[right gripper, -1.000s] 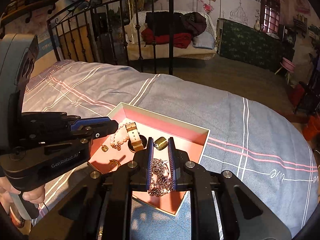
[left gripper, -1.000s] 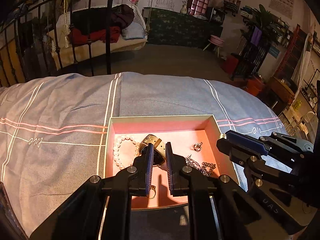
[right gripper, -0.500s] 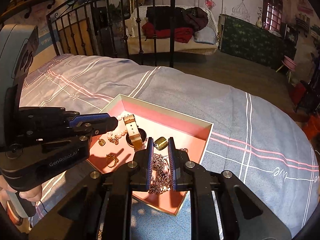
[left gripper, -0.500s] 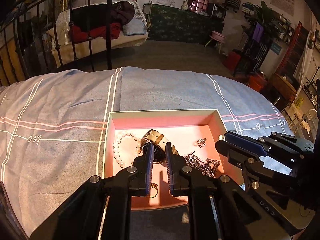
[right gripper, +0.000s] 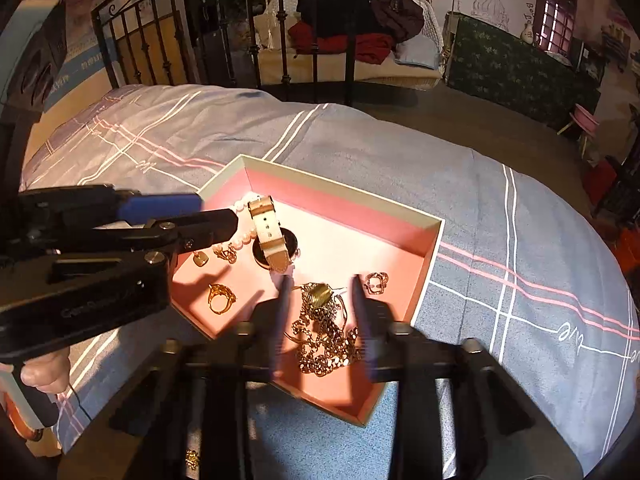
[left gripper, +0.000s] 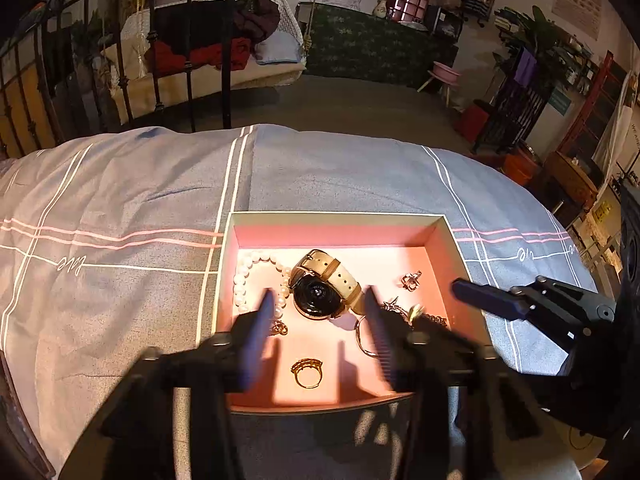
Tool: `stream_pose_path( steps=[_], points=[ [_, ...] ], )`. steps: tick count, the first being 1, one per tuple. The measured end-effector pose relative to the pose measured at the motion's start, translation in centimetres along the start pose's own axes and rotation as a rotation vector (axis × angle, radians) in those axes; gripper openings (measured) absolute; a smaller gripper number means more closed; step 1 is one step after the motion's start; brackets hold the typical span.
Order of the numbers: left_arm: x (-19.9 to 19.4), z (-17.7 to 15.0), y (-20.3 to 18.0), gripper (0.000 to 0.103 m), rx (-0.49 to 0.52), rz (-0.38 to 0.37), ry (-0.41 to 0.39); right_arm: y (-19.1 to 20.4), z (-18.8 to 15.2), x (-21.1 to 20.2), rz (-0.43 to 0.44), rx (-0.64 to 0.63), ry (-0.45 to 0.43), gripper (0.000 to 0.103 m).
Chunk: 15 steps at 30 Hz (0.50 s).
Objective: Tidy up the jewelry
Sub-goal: 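Withdraw both tools back toward the gold flower charm and ring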
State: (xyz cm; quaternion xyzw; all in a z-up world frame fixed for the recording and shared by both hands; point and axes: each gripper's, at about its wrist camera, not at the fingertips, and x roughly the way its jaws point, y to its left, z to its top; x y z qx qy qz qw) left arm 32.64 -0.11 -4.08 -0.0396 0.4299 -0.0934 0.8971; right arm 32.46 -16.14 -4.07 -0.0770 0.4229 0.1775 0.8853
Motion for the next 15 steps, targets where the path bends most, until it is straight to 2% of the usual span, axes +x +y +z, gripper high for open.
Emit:
stream_pose_path(
  steps=[1,2,7,12,15],
  points=[
    [-0.5,-0.2,0.2,0.076,-0.006,0.003,-0.025,0.1,-0.3,-0.4,-0.028,-0.007,-0.022,0.090],
    [-1.1,-0.3,0.3,0.077,-0.007,0.003,-0.041,0.4,-0.7,-1.0,-0.037,-0.017,-0.050,0.090],
    [-4.1,-3.1,0.5,0.083,-0.003,-0.026,-0.072,1.4,-3.5,-3.3,0.005,-0.023,-0.059,0.090],
    [-5.5,-8.1,1.3,0.084,-0.025,-0.062,-0.047,3.3,-8.4,-4.9,0.061,-0.033,-0.010,0.090],
    [-5.8,-10.9,1.4,0.084,-0.011,-0.051,-0.018,4.8,-10.9,-5.2,0.094,-0.036,0.030,0.090]
  ],
)
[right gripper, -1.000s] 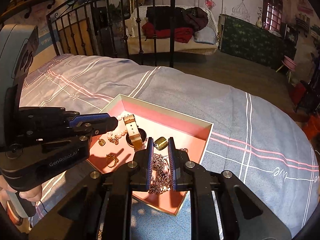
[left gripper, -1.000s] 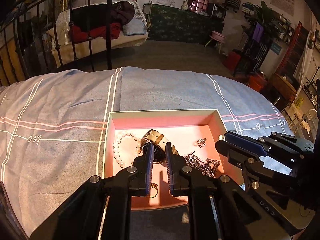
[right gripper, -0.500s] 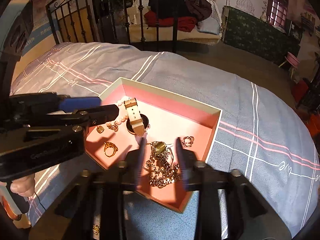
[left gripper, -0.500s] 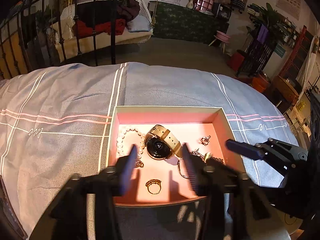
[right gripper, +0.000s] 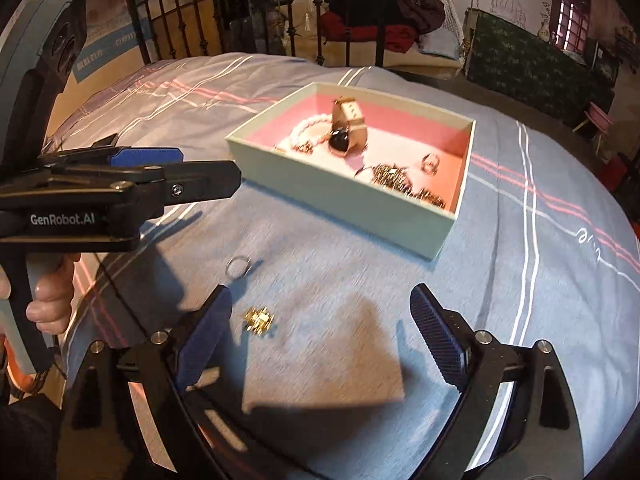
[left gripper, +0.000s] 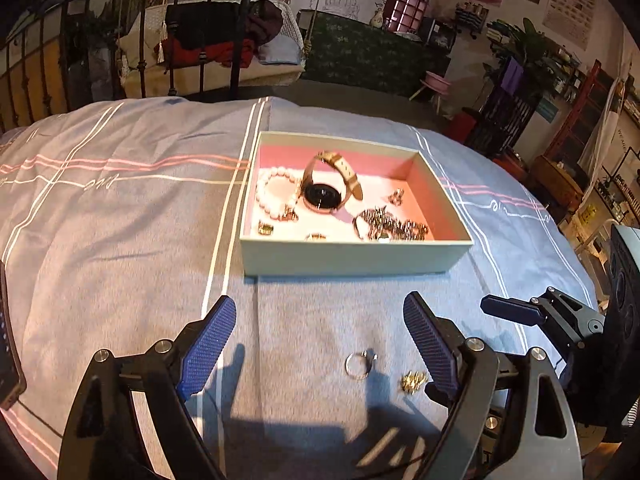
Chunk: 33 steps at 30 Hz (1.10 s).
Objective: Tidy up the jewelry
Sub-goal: 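Withdraw both tools back toward the gold flower charm and ring, then carry the flower charm into the box and open the right tool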
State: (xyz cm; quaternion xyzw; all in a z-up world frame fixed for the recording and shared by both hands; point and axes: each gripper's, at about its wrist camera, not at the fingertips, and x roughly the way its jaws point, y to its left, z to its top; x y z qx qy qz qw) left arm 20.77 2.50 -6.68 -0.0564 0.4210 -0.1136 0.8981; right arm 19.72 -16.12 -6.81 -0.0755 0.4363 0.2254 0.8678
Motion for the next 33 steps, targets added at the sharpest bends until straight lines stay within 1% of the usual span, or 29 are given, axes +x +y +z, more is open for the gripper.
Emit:
stream_pose_path(
  steps=[2,5,7,8,9,10,12,13,14,15,16,17,18,19,21,29,33],
  points=[
    [-0.1,-1.4,-0.1,0.084,0.021,0.002,0.021,0.9,-1.1,0.1,0.005,-0.013,0.023,0.090],
    [0.1,-3.3,-0.1,0.084,0.069,0.043,0.042,1.9,-1.9,0.7,0.004,-0.036,0.048,0.088],
    [0.4,-3.9,-0.1,0.082,0.085,0.058,0.062,2.3,-1.9,1.3,0.008,-0.040,0.060,0.083],
    [0.6,-4.0,0.0,0.079,0.092,0.063,0.070,2.4,-1.8,1.5,0.015,-0.041,0.066,0.082],
    [0.7,-4.1,0.1,0.073,0.096,0.068,0.073,2.6,-1.7,1.7,0.022,-0.042,0.069,0.079],
    [1.0,-4.1,0.3,0.070,0.096,0.067,0.079,2.8,-1.6,1.9,0.027,-0.044,0.069,0.079],
    [1.4,-4.1,0.6,0.058,0.089,0.061,0.098,3.1,-1.4,2.2,0.030,-0.048,0.066,0.077],
    [1.6,-4.1,0.7,0.055,0.082,0.053,0.106,3.2,-1.3,2.3,0.035,-0.049,0.062,0.073],
    [1.9,-4.0,0.8,0.048,0.078,0.044,0.115,3.3,-1.2,2.4,0.042,-0.050,0.060,0.072],
    [2.1,-3.9,0.9,0.044,0.074,0.042,0.122,3.3,-1.0,2.5,0.044,-0.051,0.058,0.065],
    [2.2,-3.9,1.0,0.043,0.072,0.040,0.120,3.3,-0.9,2.5,0.049,-0.052,0.053,0.048],
    [2.3,-3.8,0.9,0.039,0.073,0.042,0.116,3.3,-0.9,2.4,0.057,-0.050,0.049,0.040],
    [2.3,-3.8,0.8,0.033,0.075,0.044,0.115,3.3,-0.9,2.3,0.067,-0.046,0.046,0.022],
    [2.3,-3.7,0.7,0.031,0.075,0.040,0.115,3.1,-0.9,2.3,0.078,-0.039,0.046,0.018],
    [2.2,-3.5,0.6,0.024,0.072,0.027,0.113,3.1,-0.9,2.1,0.082,-0.031,0.046,0.018],
    [2.1,-3.3,-0.5,0.024,0.086,0.012,0.113,2.5,-1.3,1.3,0.084,-0.004,0.033,0.018],
    [1.9,-2.6,-1.0,0.024,0.091,0.005,0.101,1.8,-1.1,0.9,0.084,0.015,0.025,0.018]
  ],
)
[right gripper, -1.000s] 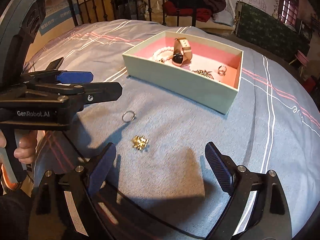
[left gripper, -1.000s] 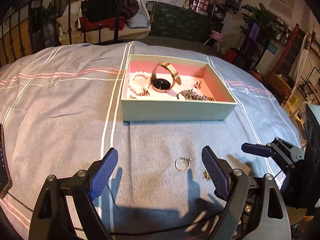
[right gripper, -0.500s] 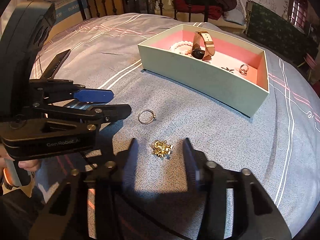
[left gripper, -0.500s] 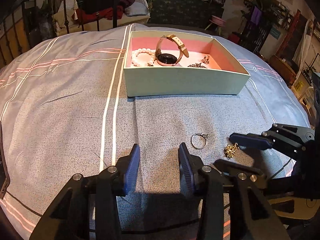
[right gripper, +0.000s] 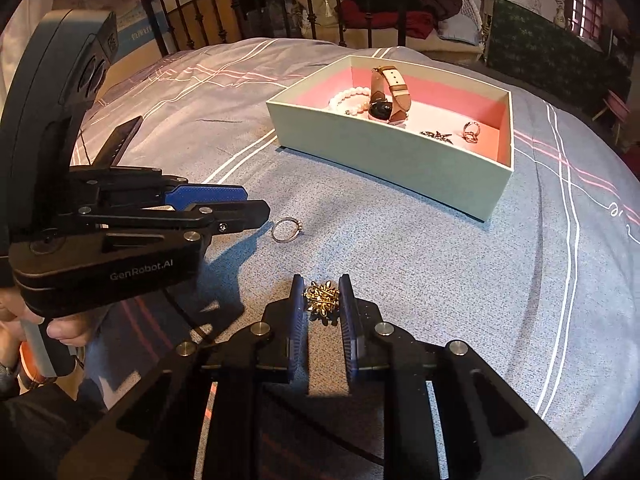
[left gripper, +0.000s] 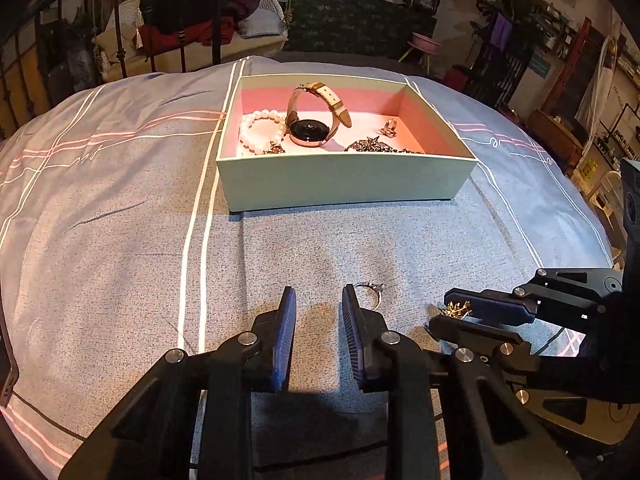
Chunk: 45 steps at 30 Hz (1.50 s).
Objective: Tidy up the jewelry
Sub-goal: 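Carry the flower charm into the box and open the right tool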
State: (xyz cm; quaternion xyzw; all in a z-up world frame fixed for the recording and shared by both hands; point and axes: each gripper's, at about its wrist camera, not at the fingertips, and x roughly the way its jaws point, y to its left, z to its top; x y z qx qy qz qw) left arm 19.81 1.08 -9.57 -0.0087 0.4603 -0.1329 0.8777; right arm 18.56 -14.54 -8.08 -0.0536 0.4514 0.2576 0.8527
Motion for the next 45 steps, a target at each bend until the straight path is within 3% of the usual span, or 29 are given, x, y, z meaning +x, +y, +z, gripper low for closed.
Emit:
stream_pose_path(
  steps=[5,14,20,33,45],
  points=[
    [-1.0,2.7,-0.3,0.024,0.006,-0.003,-0.056,-0.6,1.8,-1.2,-0.031,-0.012,-0.053,0.018],
    [-1.8,9.7,-0.9,0.024,0.012,0.008,-0.154,-3.8,9.0,-4.1,-0.106,-0.001,-0.206,0.018],
    [-0.6,12.8,-0.8,0.024,-0.012,0.024,-0.147,-6.5,12.0,-2.9,-0.151,0.044,-0.202,0.018],
    [2.4,13.0,-0.8,0.024,-0.005,0.061,-0.082,-7.6,11.8,0.7,-0.173,0.059,-0.111,0.019],
    [2.8,13.1,-0.7,0.024,0.002,0.079,-0.077,-7.4,11.9,1.8,-0.180,0.046,-0.090,0.018]
  ],
)
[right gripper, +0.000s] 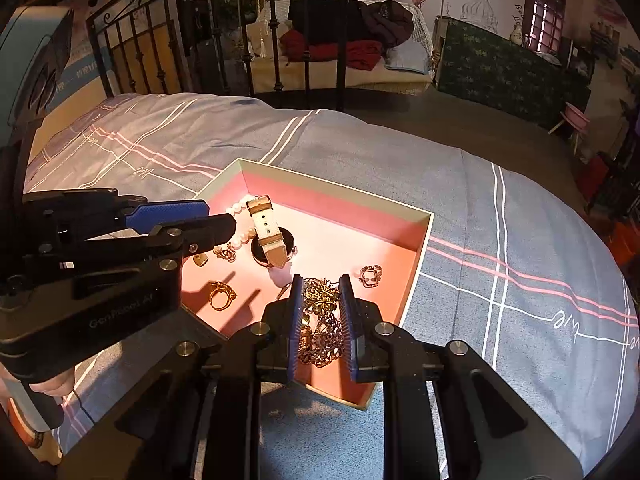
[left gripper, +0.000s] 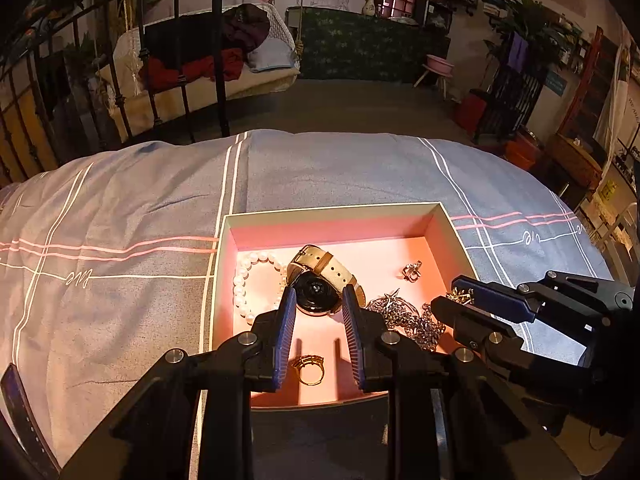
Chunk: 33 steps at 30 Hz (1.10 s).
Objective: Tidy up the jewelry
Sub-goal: 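Carry the flower charm into the box and open the right tool, then move the left tool to the last silver ring and grasp it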
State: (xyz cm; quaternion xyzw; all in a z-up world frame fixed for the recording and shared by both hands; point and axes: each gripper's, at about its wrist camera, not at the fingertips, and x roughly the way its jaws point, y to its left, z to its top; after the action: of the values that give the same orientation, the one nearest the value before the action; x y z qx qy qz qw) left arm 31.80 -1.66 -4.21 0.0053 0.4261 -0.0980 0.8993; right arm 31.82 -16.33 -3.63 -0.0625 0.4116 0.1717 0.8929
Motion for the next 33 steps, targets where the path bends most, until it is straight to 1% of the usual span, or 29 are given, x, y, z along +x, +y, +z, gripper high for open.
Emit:
stream_pose_path(
  steps=[17,18,19,20,21,22,23,24,27,31,33],
  points=[
    [0.6,0.5,-0.2,0.024,-0.003,0.015,0.011,-0.1,-0.1,1.1,-0.006,-0.013,0.026,0.019],
    [0.6,0.6,-0.1,0.029,-0.009,0.010,0.010,-0.1,-0.2,1.1,-0.019,-0.015,0.030,0.020],
    [0.5,0.6,0.1,0.039,-0.019,0.006,0.010,-0.2,-0.2,1.1,-0.032,-0.020,0.040,0.037],
    [0.3,0.7,0.3,0.067,-0.033,0.014,0.005,-0.2,-0.3,1.3,-0.056,-0.024,0.053,0.052],
    [-0.2,0.7,0.5,0.087,-0.053,0.026,-0.024,-0.2,-0.4,1.1,-0.092,-0.028,0.045,0.082],
    [-0.8,0.6,0.8,0.089,-0.068,0.026,-0.060,-0.2,-0.5,0.7,-0.121,-0.035,0.020,0.086],
    [-1.2,0.5,0.9,0.090,-0.077,0.020,-0.080,-0.3,-0.7,0.3,-0.129,-0.041,-0.001,0.086],
    [-1.7,0.4,1.1,0.093,-0.086,0.011,-0.086,-0.4,-0.8,-0.1,-0.120,-0.035,-0.006,0.086],
    [-3.0,-0.4,1.4,0.095,-0.106,-0.018,-0.107,-0.8,-1.5,-1.3,-0.104,-0.008,-0.025,0.087],
    [-4.5,-2.9,1.3,0.095,-0.092,-0.048,-0.106,-1.0,-4.1,-2.9,-0.075,0.011,-0.024,0.088],
    [-4.7,-4.4,1.0,0.095,-0.075,-0.072,-0.085,-0.9,-5.9,-3.4,-0.053,0.018,-0.003,0.089]
  ],
)
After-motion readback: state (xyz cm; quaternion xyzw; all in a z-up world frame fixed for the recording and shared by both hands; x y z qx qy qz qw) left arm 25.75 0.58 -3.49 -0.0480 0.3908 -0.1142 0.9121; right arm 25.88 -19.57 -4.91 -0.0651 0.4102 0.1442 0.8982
